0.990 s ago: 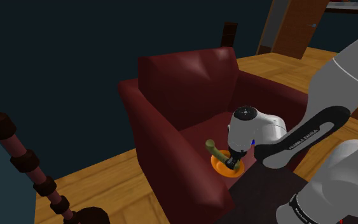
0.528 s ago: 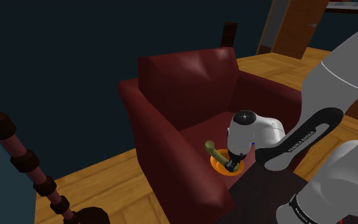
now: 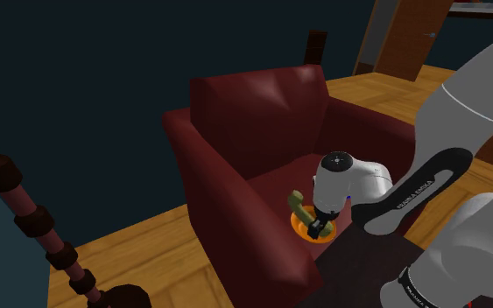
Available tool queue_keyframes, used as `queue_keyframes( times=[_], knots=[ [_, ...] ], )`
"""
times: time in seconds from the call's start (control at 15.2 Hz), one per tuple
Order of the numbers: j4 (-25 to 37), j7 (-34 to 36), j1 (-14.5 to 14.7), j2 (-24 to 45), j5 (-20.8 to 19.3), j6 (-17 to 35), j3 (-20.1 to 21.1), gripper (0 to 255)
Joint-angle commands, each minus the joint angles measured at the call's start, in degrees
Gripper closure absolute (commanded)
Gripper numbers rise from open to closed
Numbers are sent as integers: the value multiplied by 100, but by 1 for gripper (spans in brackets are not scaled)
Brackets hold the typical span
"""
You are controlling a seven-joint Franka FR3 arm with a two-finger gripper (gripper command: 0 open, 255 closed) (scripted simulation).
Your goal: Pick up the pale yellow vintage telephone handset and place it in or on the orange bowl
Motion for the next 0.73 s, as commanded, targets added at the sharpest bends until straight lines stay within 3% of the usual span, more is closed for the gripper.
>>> queue_keyframes(
  times=[0.0,0.2,0.66],
  knots=[
    [-41,-306,233,-347,454,-284,-47,0],
    [-23,-806,770,-1211,1245,-1153,-178,0],
    [-22,-801,778,-1211,1238,-1155,-188,0]
  ],
)
